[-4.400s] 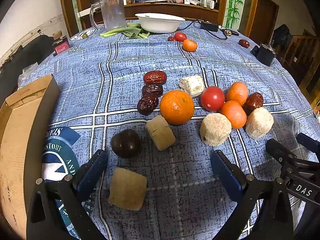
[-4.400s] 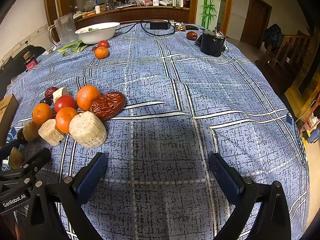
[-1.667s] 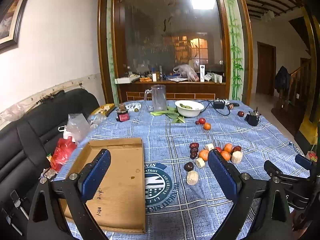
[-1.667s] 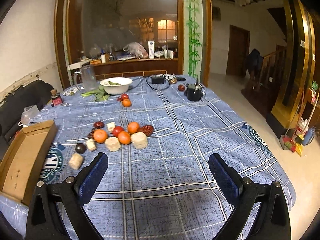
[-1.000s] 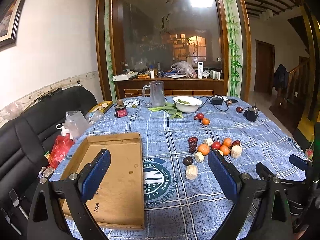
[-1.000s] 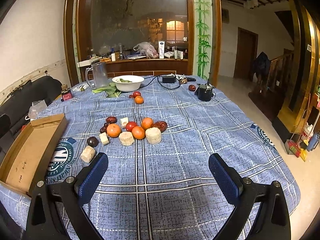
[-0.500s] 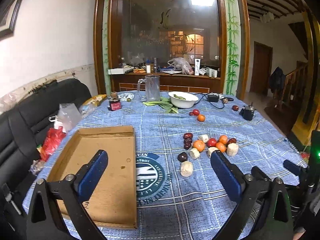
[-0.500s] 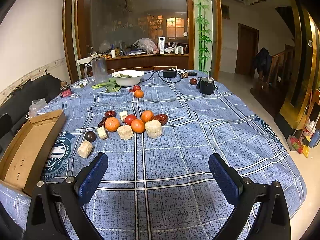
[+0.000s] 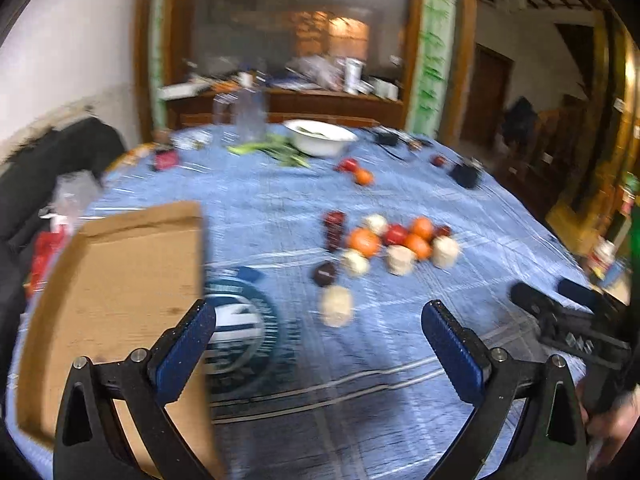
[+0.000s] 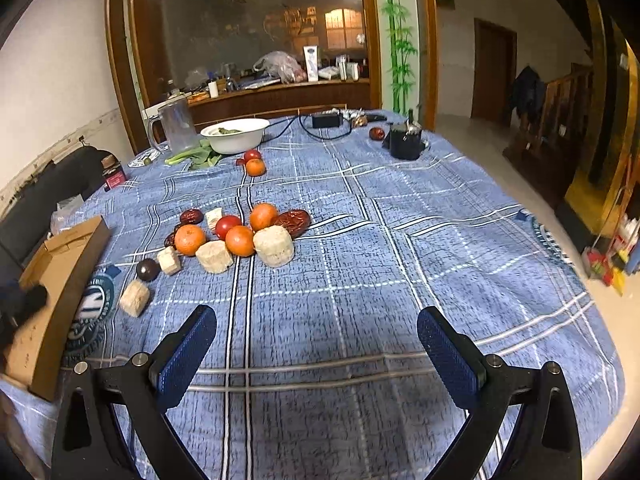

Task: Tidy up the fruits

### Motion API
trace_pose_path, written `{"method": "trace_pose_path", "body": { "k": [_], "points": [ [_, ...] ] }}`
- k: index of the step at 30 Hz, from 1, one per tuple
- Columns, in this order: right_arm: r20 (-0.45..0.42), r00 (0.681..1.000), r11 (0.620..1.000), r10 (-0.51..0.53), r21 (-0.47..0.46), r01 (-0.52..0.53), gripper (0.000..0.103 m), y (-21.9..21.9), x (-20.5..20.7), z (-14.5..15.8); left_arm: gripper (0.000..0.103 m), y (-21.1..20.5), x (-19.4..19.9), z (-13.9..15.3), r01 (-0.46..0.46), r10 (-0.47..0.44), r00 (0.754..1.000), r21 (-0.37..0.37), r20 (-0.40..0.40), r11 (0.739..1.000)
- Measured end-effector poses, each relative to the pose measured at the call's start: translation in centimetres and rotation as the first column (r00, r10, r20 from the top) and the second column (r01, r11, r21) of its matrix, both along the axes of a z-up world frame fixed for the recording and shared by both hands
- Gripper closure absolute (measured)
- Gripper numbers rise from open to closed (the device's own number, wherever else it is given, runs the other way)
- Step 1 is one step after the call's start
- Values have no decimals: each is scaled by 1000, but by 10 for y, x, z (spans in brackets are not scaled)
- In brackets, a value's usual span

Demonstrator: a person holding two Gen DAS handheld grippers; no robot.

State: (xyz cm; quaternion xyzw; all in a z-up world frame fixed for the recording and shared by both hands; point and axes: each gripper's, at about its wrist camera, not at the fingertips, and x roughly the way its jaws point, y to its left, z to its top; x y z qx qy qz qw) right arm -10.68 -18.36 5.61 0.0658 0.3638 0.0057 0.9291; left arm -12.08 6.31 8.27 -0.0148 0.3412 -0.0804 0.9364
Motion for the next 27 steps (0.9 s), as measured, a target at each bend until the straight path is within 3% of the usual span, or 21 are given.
{"method": "trace_pose_path", "body": {
  "k": [1, 5, 6, 9, 19, 24, 25, 27],
  "points": [
    [-11, 1000, 1000, 10, 13, -10, 4, -2, 6, 0, 1, -2, 5, -2, 25, -25, 1000, -15, -17, 1000],
    [-60, 995, 995, 84, 63, -80, 23, 0, 27, -6, 27, -10, 23, -10, 97, -100, 992, -43, -71, 994],
    [-77, 992, 992, 103, 81, -97, 24, 1, 33, -8, 28, -11, 28, -13, 107, -111, 990, -45, -87, 993],
    [-107, 986, 987, 127, 111, -115, 26, 2, 49, -15, 30, -14, 43, -21, 118, -124, 983, -49, -134, 992],
    [-170, 977, 991, 130, 53, -123, 26, 10, 97, -30, 30, -23, 82, -59, 123, -128, 950, -35, -284, 992],
    [-182, 971, 988, 152, 36, -148, 28, 21, 111, -37, 52, -21, 86, -67, 111, -113, 950, -23, -292, 994],
    [-185, 970, 988, 156, 32, -153, 32, 23, 113, -38, 61, -21, 86, -67, 109, -109, 952, -18, -287, 994],
    [-196, 967, 987, 163, 30, -160, 38, 27, 118, -42, 69, -20, 86, -67, 101, -99, 955, -9, -279, 995]
  ]
}}
